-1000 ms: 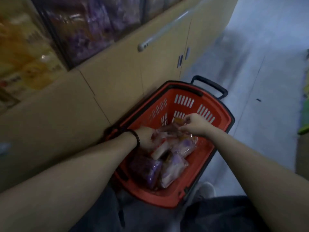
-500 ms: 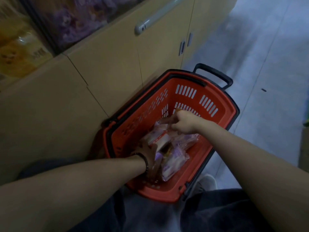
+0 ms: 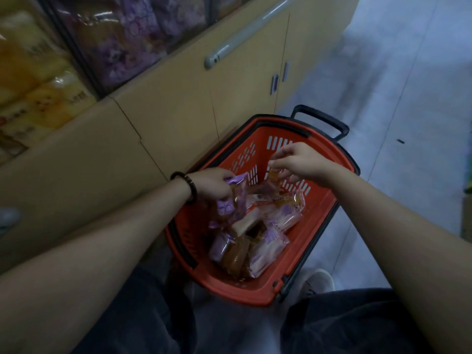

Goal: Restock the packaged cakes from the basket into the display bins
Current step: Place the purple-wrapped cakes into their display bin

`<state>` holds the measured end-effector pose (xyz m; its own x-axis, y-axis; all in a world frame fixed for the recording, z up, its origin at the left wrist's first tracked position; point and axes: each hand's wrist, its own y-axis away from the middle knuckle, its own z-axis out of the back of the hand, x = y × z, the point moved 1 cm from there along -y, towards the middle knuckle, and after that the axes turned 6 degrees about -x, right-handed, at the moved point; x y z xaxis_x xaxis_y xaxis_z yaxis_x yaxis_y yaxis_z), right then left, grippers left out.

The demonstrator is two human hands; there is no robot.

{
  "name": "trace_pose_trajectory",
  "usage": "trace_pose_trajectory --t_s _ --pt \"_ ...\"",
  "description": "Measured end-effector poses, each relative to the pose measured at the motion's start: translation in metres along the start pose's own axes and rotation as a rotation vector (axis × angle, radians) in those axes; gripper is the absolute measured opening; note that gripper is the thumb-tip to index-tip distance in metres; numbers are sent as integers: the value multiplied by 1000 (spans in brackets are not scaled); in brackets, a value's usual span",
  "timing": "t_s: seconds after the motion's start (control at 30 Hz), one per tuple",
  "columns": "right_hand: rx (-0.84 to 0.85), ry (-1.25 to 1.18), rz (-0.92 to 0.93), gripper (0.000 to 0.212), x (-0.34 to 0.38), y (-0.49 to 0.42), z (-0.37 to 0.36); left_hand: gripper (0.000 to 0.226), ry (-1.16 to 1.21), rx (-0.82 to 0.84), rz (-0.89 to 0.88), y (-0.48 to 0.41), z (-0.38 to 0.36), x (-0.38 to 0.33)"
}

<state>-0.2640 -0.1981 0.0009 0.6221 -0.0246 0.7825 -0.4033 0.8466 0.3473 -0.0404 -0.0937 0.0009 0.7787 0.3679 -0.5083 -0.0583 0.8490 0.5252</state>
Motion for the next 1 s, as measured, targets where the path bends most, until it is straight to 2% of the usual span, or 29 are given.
trace_pose_trajectory --t_s 0.1,0.23,0.27,0.37,0.5,0.57,0.67,0.73,0.8,0.87,0.93,1.0 --pt "130 -82 49 44 19 9 -7 34 235 -54 63 11 14 -6" --pt "259 -176 61 69 32 24 -14 31 521 -99 46 28 31 -13" --pt "262 -189 74 68 34 27 -14 31 591 -108 15 33 36 -15" --pt "238 -260 137 38 41 37 -5 35 785 -130 -100 50 50 -23" --pt "200 -336 256 37 58 51 13 39 867 -234 -212 78 68 -39" --pt "140 -359 320 39 75 60 22 41 815 -306 -249 94 78 -46" --pt "10 -334 423 49 101 75 34 38 465 -447 -316 121 100 -52" --pt "-71 -387 465 47 115 83 38 46 320 -558 -372 144 114 -60" --pt "-116 -476 532 44 128 92 41 37 206 -636 -409 164 127 -67" --pt "-141 -544 610 43 147 102 46 35 80 -670 -401 181 146 -75" --pt "-146 -586 671 42 171 110 54 49 22 -674 -416 205 171 -87" --pt "-166 -605 717 43 200 121 66 41 15 -688 -461 228 200 -98"
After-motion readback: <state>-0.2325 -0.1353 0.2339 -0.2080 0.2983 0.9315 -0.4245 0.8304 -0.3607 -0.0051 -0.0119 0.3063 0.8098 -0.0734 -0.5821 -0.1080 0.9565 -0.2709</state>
